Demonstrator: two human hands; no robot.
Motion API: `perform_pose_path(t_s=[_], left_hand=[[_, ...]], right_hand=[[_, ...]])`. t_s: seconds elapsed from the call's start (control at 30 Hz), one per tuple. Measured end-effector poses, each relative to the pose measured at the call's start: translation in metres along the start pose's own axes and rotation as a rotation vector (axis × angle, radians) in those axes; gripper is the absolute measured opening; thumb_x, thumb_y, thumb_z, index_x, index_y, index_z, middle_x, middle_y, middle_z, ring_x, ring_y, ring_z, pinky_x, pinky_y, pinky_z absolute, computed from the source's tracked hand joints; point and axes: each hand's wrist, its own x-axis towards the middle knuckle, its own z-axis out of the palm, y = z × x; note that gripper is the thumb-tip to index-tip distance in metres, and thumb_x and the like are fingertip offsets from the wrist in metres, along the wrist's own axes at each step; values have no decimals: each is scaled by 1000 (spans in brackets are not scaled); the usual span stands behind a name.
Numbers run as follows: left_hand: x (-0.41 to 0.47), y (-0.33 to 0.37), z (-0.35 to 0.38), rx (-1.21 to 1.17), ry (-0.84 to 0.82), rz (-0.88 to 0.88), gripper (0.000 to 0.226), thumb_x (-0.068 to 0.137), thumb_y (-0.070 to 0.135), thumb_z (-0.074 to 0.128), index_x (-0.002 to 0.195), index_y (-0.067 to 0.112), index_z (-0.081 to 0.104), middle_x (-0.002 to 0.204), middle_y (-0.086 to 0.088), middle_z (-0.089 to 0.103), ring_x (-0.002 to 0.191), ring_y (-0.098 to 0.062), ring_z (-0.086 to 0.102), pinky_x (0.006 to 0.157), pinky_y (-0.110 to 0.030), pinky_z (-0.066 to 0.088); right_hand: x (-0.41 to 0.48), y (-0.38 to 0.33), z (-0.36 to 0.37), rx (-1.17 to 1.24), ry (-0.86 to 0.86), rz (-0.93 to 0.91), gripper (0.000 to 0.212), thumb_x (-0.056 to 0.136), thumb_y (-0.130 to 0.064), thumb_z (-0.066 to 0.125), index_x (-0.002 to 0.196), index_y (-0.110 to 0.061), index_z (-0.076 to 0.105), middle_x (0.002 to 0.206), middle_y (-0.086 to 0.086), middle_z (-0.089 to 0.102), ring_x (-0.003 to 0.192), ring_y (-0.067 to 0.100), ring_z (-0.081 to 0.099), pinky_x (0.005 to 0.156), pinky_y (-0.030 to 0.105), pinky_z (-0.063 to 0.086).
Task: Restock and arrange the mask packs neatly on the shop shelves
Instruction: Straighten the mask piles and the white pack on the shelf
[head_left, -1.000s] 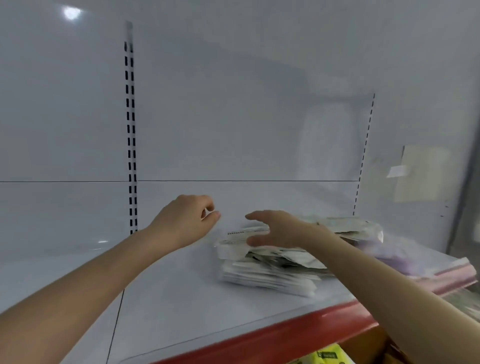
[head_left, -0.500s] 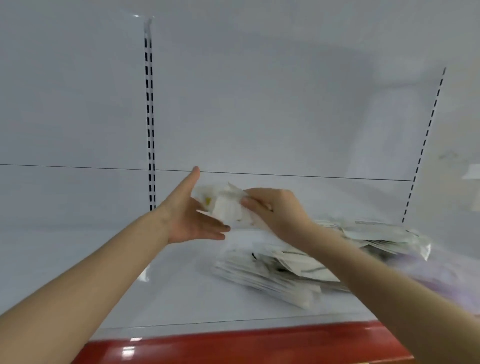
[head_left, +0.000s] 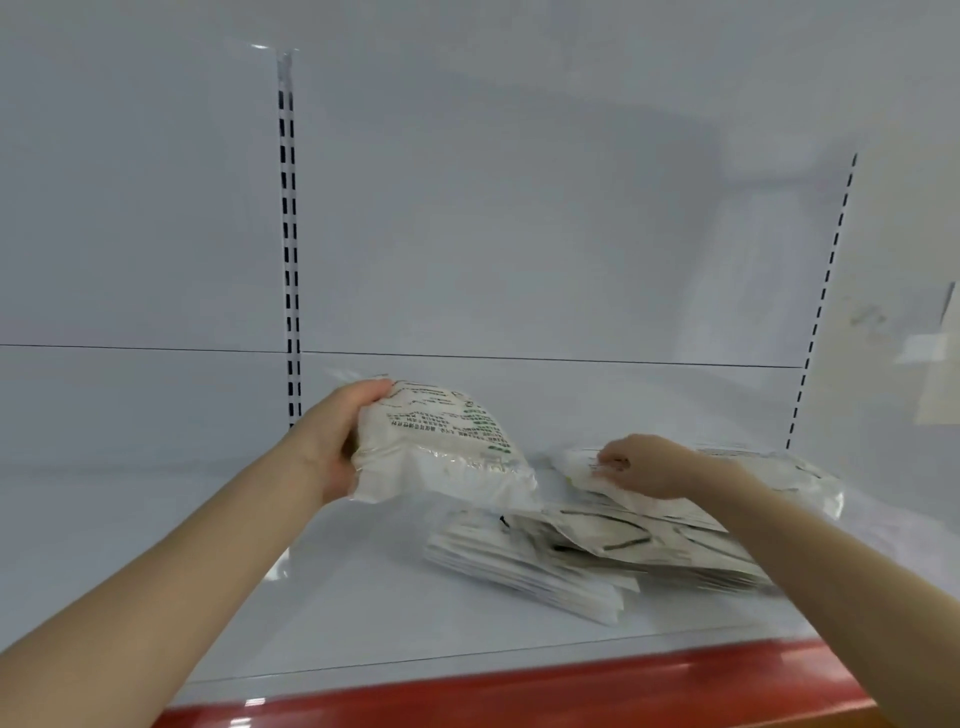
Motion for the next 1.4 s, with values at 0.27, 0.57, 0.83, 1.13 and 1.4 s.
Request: perform_pose_path(t_s=[0.27, 0.57, 0.83, 1.13, 1.4], left_hand=[[3, 1, -4, -91, 5, 24, 18, 90, 27, 54, 96, 13, 64, 65, -4, 71, 51, -18, 68, 43, -30, 55], [-3, 1, 18, -188, -62, -35, 40, 91, 34, 55, 121, 7, 59, 101, -12, 69, 85, -27, 66, 64, -42, 53], [2, -9, 37, -33, -309, 114, 41, 85, 52, 51, 105, 20, 66, 80, 0, 74, 64, -14, 71, 47, -25, 53], [12, -14, 43, -47, -276, 68, 19, 85, 28, 58, 98, 17, 66, 77, -2, 70, 59, -18, 67, 54, -28, 55], [8, -18, 51, -58, -307, 55, 16, 90, 24, 52, 86, 14, 64, 60, -1, 69, 46, -15, 65, 40, -26, 53]], right_hand=[[7, 8, 0, 136, 324, 97, 23, 96, -18, 45, 100, -10, 66, 101, 6, 63, 95, 27, 56, 78, 32, 43], [-18, -64, -55, 861, 943, -102, 21, 87, 4, 48, 101, -4, 62, 77, 1, 56, 75, 17, 49, 63, 23, 37], [-54, -108, -23, 802, 528, -537, 19, 97, -15, 46, 103, -21, 63, 121, -17, 56, 118, 2, 50, 99, 13, 35], [-34, 18, -31, 198, 424, 40, 44, 95, -27, 48, 137, -15, 41, 142, 0, 45, 130, 19, 42, 105, 27, 31], [-29, 99, 11, 49, 240, 317, 25, 91, -37, 48, 74, -21, 57, 70, -4, 59, 71, 20, 56, 67, 30, 42]])
